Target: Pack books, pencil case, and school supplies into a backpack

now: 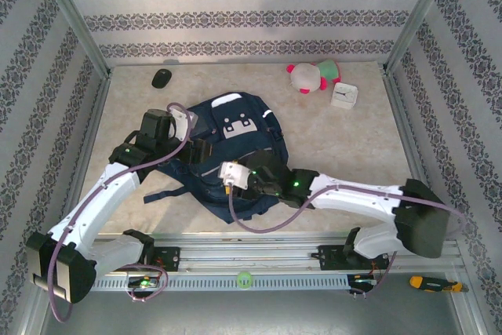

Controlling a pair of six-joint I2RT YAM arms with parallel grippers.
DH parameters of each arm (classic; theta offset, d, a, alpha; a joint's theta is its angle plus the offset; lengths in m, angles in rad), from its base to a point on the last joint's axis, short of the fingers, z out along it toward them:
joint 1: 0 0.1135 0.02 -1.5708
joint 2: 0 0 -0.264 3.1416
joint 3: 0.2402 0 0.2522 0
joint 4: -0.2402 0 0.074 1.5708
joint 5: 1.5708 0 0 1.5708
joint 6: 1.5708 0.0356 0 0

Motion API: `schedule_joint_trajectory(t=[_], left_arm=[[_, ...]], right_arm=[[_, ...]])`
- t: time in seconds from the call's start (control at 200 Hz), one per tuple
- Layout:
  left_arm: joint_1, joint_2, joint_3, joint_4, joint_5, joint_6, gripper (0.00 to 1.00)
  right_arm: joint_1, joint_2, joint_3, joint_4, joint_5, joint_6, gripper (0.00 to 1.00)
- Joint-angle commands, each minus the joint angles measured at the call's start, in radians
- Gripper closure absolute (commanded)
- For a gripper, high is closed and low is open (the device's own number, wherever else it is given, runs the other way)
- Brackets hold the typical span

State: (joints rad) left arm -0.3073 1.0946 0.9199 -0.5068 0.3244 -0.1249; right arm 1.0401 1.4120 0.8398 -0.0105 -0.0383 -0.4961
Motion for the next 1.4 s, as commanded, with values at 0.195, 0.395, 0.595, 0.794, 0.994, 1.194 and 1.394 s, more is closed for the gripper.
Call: schedule_joint_trajectory(t=[0.195,0.395,0.595,0.794,0.994,1.194,1.394], left_arm=[[0.026,-0.029,-0.037,-0.061,0.035,0.231,0.27],[0.024,-0.099,-0.123,-0.045,0.01,0.594,0.28],[-0.004,-0.078,-0.154,-0.152,0.04,0.949,0.38],[-0.068,-0.005,-0.176,-0.168,-0.141,1.168,0.39],[-0.068,0.038,-0.21,-0.068,-0.094,1.199,0.39],[-0.068,0.055,-0.217,-0.003,-0.016,1.186,0.54],[-0.06,0.022,-0.199,-0.025,0.03,1.186,0.7]], right_arm=[[0.001,0.162,0.05,-0.042,0.245,-0.297,0.73],[0.003,0.062,-0.018,0.079,0.233,-0.328,1.0],[-0.022,-0.004,-0.046,0.105,0.153,-0.324,1.0],[-0.031,-0.002,-0.057,0.115,0.14,-0.334,1.0],[-0.034,-0.012,-0.062,0.129,0.124,-0.334,1.0],[-0.035,-0.021,-0.065,0.134,0.112,-0.335,1.0],[-0.035,-0.012,-0.069,0.135,0.116,-0.334,1.0]])
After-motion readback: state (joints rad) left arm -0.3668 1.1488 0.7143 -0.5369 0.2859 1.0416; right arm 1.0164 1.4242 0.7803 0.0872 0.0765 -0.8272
